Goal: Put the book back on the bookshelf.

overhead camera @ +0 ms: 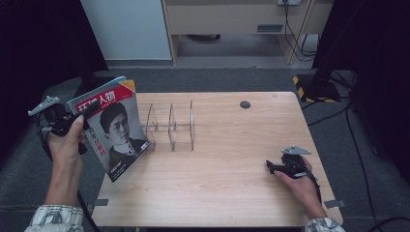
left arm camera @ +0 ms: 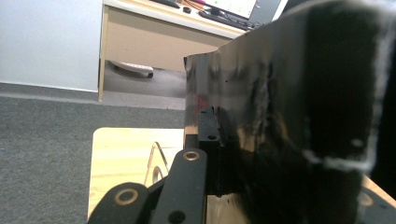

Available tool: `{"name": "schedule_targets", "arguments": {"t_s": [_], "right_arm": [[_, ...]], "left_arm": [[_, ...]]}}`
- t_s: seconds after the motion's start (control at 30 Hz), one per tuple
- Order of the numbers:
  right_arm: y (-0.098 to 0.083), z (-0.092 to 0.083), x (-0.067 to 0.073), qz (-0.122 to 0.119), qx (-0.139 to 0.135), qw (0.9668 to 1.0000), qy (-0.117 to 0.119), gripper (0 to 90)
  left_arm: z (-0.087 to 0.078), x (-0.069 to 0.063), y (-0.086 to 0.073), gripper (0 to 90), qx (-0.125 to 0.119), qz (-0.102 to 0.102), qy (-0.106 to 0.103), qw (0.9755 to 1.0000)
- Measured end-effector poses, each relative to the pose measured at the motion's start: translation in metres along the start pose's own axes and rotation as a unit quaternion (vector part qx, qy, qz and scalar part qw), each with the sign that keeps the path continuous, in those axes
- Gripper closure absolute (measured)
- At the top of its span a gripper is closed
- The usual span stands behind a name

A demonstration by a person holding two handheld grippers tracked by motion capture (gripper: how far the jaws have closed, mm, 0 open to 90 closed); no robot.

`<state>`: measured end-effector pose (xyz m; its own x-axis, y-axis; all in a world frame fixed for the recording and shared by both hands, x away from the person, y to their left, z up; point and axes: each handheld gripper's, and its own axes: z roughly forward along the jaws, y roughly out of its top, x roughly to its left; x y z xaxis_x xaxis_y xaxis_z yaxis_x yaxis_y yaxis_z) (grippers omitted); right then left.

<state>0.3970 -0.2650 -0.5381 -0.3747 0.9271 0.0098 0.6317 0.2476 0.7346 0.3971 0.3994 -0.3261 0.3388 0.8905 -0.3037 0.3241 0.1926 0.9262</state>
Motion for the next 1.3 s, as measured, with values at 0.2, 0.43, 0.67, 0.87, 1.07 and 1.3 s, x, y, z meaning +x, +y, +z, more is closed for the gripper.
{"name": "schedule_targets", "arguments": {"t_s": [0.2, 0.43, 0.67, 0.87, 1.07, 1.3], "right_arm": [[0.000, 0.000, 0.000, -0.001, 0.001, 1.0000, 0.001, 19.4], [0.000, 0.000, 0.000, -0.002, 0.001, 1.0000, 0.001, 19.4], [0.000, 0.000, 0.000, -0.002, 0.000, 1.0000, 0.001, 19.4], [0.000, 0.000, 0.000, -0.002, 0.001, 1.0000, 0.001, 19.4], [0.000, 0.000, 0.000, -0.002, 0.000, 1.0000, 0.001, 19.4], [0.000, 0.000, 0.000, -0.003, 0.000, 1.0000, 0.002, 19.4]], "left_arm": [[0.005, 0.000, -0.001, 86.2, -0.008, -0.002, 0.009, 0.9999], [0.009, -0.004, -0.001, 86.2, -0.019, 0.002, 0.019, 0.9996], [0.015, -0.009, -0.002, 86.2, -0.019, 0.011, 0.024, 0.9995], [0.020, -0.011, -0.003, 86.1, -0.021, 0.014, 0.024, 0.9994], [0.024, -0.014, -0.004, 86.1, -0.022, 0.021, 0.027, 0.9992], [0.030, -0.017, -0.007, 86.2, -0.023, 0.024, 0.029, 0.9990]]}}
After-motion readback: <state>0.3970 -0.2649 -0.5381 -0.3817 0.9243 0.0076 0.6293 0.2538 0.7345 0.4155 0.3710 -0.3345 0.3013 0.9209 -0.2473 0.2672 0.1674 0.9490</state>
